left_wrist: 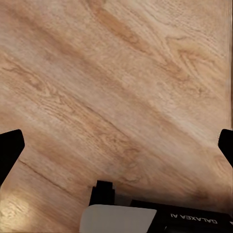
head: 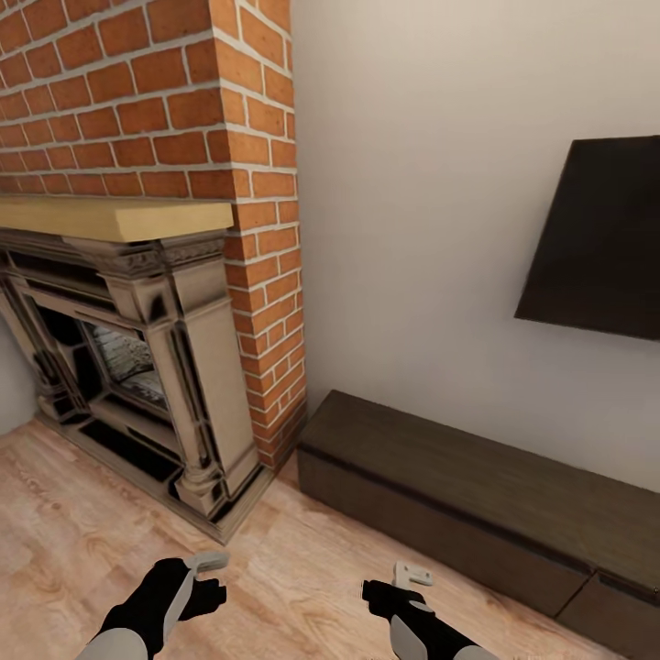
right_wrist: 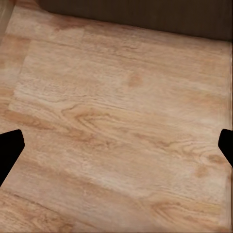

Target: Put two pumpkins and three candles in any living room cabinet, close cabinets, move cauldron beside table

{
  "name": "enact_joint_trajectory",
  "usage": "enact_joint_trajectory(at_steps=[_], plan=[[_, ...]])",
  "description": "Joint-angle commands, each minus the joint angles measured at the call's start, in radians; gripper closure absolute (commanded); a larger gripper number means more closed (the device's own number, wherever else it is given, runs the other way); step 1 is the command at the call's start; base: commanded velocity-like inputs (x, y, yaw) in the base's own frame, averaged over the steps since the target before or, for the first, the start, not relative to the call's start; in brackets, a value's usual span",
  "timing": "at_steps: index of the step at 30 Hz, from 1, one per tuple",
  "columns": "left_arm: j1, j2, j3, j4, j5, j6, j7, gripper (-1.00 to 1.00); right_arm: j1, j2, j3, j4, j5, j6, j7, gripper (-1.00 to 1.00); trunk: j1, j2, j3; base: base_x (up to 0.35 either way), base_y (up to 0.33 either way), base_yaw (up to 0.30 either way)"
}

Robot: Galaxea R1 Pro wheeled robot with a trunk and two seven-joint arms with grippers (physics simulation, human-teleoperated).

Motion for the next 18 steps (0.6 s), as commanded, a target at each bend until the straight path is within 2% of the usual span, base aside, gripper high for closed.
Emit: enact_joint_trajectory(at_steps=[1, 18], plan=[[0.0, 0.0, 0.0, 0.0, 0.0, 0.0, 0.0, -1.0, 0.0, 0.0, 0.0, 0.0, 0.0, 0.0, 0.0, -1.0, 0.0, 0.0, 0.0, 0.0, 0.0, -0.281], [0.0, 0.0, 0.0, 0.0, 0.0, 0.0, 0.0, -1.0, 0.0, 0.0, 0.0, 0.0, 0.0, 0.0, 0.0, -1.0, 0.0, 0.0, 0.0, 0.0, 0.021, -0.281]])
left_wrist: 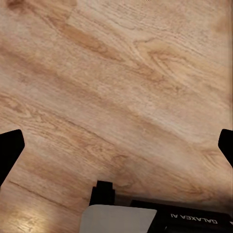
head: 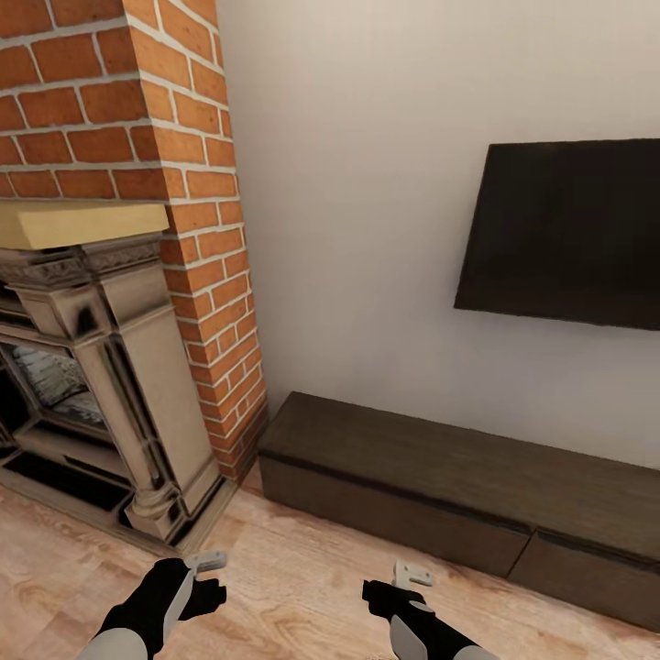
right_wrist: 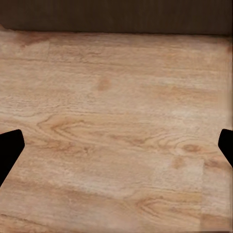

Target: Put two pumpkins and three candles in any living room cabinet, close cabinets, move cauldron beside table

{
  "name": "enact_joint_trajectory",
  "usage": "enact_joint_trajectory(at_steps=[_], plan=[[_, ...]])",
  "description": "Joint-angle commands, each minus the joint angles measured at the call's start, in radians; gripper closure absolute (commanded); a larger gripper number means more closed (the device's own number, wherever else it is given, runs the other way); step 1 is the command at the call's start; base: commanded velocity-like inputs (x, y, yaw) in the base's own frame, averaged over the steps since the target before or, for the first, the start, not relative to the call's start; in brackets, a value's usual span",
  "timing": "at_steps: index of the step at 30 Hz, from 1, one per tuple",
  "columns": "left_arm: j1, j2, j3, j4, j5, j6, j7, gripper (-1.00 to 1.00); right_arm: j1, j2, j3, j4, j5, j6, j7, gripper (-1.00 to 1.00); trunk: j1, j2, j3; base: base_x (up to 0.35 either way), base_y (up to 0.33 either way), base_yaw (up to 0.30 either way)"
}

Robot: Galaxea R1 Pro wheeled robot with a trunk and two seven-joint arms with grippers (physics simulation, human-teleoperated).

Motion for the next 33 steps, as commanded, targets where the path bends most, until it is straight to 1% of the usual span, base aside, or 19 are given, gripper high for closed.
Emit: enact_joint_trajectory(at_steps=[1, 11, 20, 28, 33], plan=[[0.0, 0.0, 0.0, 0.0, 0.0, 0.0, 0.0, -1.0, 0.0, 0.0, 0.0, 0.0, 0.0, 0.0, 0.0, -1.0, 0.0, 0.0, 0.0, 0.026, 0.07, -0.281], [0.0, 0.0, 0.0, 0.0, 0.0, -0.002, 0.0, -1.0, 0.0, 0.0, 0.0, 0.0, 0.0, 0.0, 0.0, -1.0, 0.0, 0.0, 0.0, 0.076, 0.085, -0.281], [0.0, 0.0, 0.0, 0.0, 0.0, -0.003, 0.0, -1.0, 0.0, 0.0, 0.001, 0.0, 0.001, -0.002, 0.0, -1.0, 0.0, 0.0, 0.0, 0.019, 0.156, -0.268], [0.0, -0.001, 0.0, 0.0, 0.0, -0.003, 0.0, -1.0, 0.0, 0.0, 0.001, 0.001, 0.002, -0.014, -0.001, -1.0, 0.0, 0.0, 0.0, 0.029, 0.023, -0.044], [0.0, -0.002, -0.002, 0.0, -0.001, -0.004, 0.001, -1.0, 0.0, 0.0, 0.001, 0.005, 0.002, -0.017, -0.003, -1.0, 0.0, 0.0, 0.0, 0.151, 0.069, -0.002]])
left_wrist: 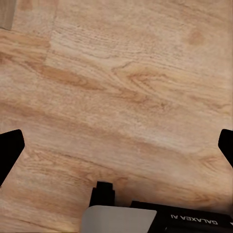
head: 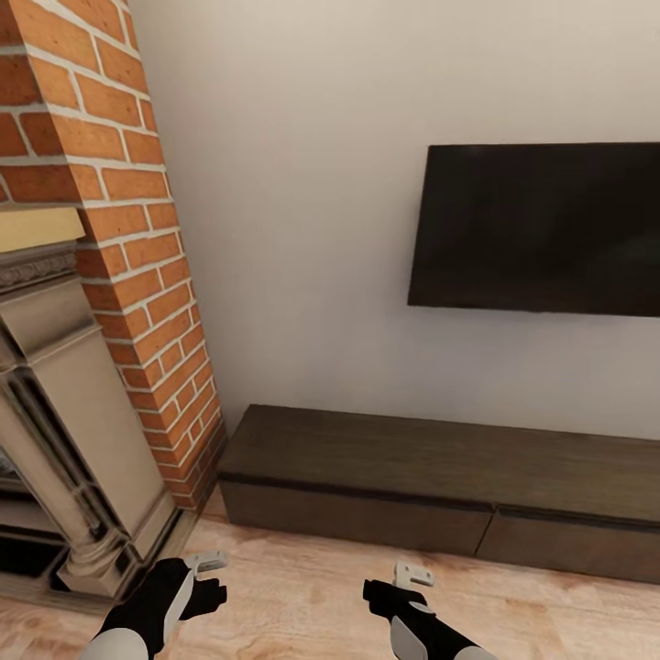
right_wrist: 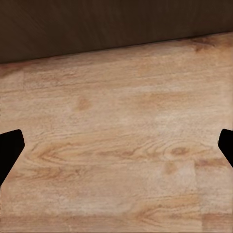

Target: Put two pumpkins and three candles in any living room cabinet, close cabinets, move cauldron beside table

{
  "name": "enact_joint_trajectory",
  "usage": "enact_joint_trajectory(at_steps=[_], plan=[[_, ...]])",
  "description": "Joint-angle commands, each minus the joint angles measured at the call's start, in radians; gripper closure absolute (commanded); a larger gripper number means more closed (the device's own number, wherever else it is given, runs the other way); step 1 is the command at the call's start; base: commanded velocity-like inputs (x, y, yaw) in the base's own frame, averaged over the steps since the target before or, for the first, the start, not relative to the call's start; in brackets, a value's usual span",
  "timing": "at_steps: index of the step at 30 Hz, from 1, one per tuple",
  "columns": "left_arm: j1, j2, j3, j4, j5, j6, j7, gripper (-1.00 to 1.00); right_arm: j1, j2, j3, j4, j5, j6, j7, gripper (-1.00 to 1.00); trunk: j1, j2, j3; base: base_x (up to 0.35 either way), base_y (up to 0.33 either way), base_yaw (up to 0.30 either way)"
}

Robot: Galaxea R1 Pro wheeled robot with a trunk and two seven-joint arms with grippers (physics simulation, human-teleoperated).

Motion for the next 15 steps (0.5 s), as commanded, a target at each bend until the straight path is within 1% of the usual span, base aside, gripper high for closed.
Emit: enact_joint_trajectory(at_steps=[1, 4, 9, 12, 15], plan=[[0.0, 0.0, 0.0, 0.0, 0.0, 0.0, 0.0, -1.0, 0.0, 0.0, 0.0, 0.0, 0.0, 0.0, 0.0, -1.0, 0.0, 0.0, 0.0, 0.182, 0.041, 0.0], [0.0, 0.0, 0.0, 0.0, -0.001, 0.0, -0.001, -1.0, 0.0, 0.0, 0.001, 0.0, 0.001, 0.0, -0.001, -1.0, 0.0, 0.0, 0.0, 0.122, 0.024, 0.0], [0.0, 0.0, 0.0, 0.0, -0.001, 0.0, -0.001, -1.0, 0.0, 0.0, 0.001, 0.0, 0.0, -0.001, 0.002, -1.0, 0.0, 0.0, 0.0, 0.029, 0.005, -0.007], [0.0, 0.0, 0.0, 0.0, -0.001, 0.0, -0.001, -1.0, 0.0, 0.0, 0.001, -0.001, 0.0, 0.0, 0.003, -1.0, 0.0, 0.0, 0.0, 0.005, 0.001, -0.17], [0.0, 0.0, 0.0, 0.0, -0.001, 0.0, -0.001, -1.0, 0.0, 0.0, 0.0, -0.001, -0.001, 0.0, 0.003, -1.0, 0.0, 0.0, 0.0, 0.028, 0.015, -0.245]])
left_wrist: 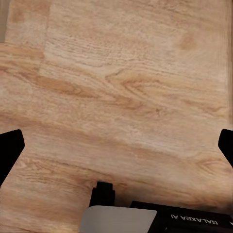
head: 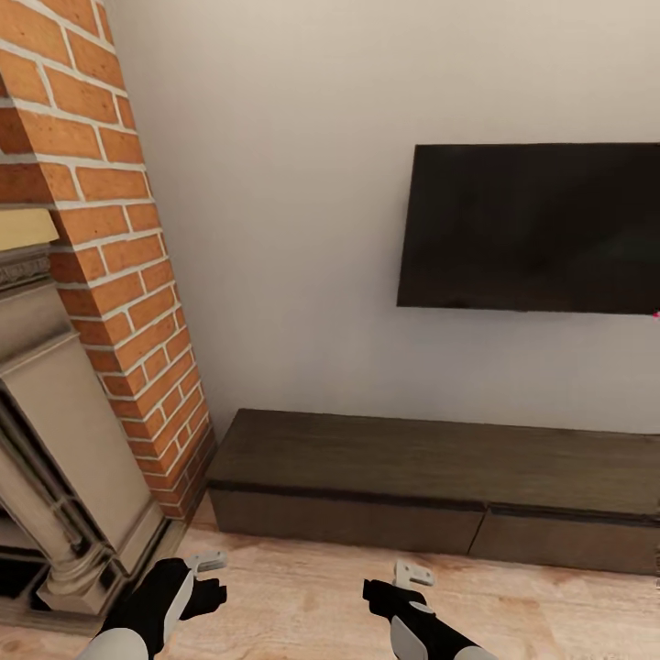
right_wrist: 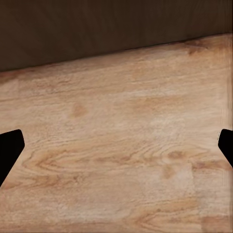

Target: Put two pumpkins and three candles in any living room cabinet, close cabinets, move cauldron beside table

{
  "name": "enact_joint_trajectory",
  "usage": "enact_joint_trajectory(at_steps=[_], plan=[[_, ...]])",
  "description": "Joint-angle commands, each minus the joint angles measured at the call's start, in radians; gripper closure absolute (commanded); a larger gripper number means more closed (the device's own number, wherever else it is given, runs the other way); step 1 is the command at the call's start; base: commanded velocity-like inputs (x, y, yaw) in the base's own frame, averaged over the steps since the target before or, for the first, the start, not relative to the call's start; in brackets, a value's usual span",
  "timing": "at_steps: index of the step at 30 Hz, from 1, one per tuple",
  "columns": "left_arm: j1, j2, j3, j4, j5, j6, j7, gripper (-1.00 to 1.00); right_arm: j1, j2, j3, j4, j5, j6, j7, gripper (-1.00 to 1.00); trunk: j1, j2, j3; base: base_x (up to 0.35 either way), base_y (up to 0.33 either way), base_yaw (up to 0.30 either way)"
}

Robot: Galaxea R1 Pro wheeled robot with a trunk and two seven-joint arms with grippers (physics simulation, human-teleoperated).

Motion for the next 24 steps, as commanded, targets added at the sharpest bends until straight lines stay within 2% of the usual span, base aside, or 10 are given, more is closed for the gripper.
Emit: enact_joint_trajectory(at_steps=[1, 9, 24], plan=[[0.0, 0.0, 0.0, 0.0, 0.0, 0.0, 0.0, -1.0, 0.0, 0.0, 0.0, 0.0, 0.0, 0.0, 0.0, -1.0, 0.0, 0.0, 0.0, 0.133, 0.098, -0.271], [0.0, 0.0, 0.0, 0.0, 0.0, 0.0, 0.0, -1.0, 0.0, 0.0, 0.001, 0.0, 0.0, -0.001, 0.0, -1.0, 0.0, 0.0, 0.0, 0.138, 0.094, -0.236], [0.0, 0.0, 0.0, 0.0, 0.0, 0.0, 0.0, -1.0, 0.0, 0.0, 0.0, 0.0, 0.002, -0.003, -0.002, -1.0, 0.0, 0.0, 0.0, 0.114, -0.005, -0.012]])
